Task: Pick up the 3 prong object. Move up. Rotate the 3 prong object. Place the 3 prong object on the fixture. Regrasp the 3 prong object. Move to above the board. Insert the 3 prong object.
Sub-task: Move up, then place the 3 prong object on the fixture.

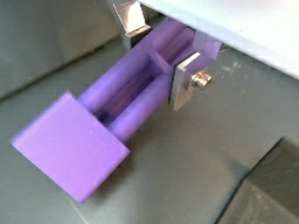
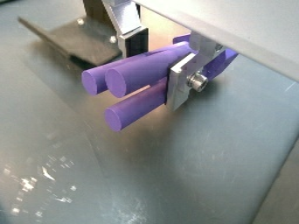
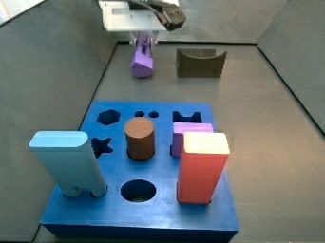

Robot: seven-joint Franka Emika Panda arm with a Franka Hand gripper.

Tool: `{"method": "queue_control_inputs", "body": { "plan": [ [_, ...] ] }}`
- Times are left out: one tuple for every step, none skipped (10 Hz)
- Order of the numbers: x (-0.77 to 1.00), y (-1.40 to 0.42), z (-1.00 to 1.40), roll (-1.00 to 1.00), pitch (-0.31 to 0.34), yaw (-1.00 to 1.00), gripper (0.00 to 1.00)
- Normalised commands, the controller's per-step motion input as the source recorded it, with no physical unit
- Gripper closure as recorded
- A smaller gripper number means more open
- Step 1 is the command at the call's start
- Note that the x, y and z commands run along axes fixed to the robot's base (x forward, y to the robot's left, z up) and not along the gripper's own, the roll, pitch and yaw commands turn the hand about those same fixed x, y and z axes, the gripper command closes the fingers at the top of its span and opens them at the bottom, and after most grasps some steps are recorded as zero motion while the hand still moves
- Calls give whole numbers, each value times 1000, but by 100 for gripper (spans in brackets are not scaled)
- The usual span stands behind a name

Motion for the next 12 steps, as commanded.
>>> {"method": "queue_control_inputs", "body": {
  "plan": [
    [-17,-6,215,-34,46,9,100],
    [0,0,1000,0,0,0,100],
    [7,3,1000,-2,-8,1,100],
    [-2,-1,1000,-9,8,2,100],
    [-5,-2,1000,-16,17,5,100],
    [-9,-4,1000,-23,24,7,100],
    [-12,-8,1000,-32,27,11,100],
    [-16,-11,1000,-39,29,13,100],
    [-18,-13,1000,-46,30,13,100],
    [-14,-13,878,-55,32,14,100],
    [-8,-13,716,-62,36,14,100],
    [-2,-11,554,-69,43,14,100]
  ]
}}
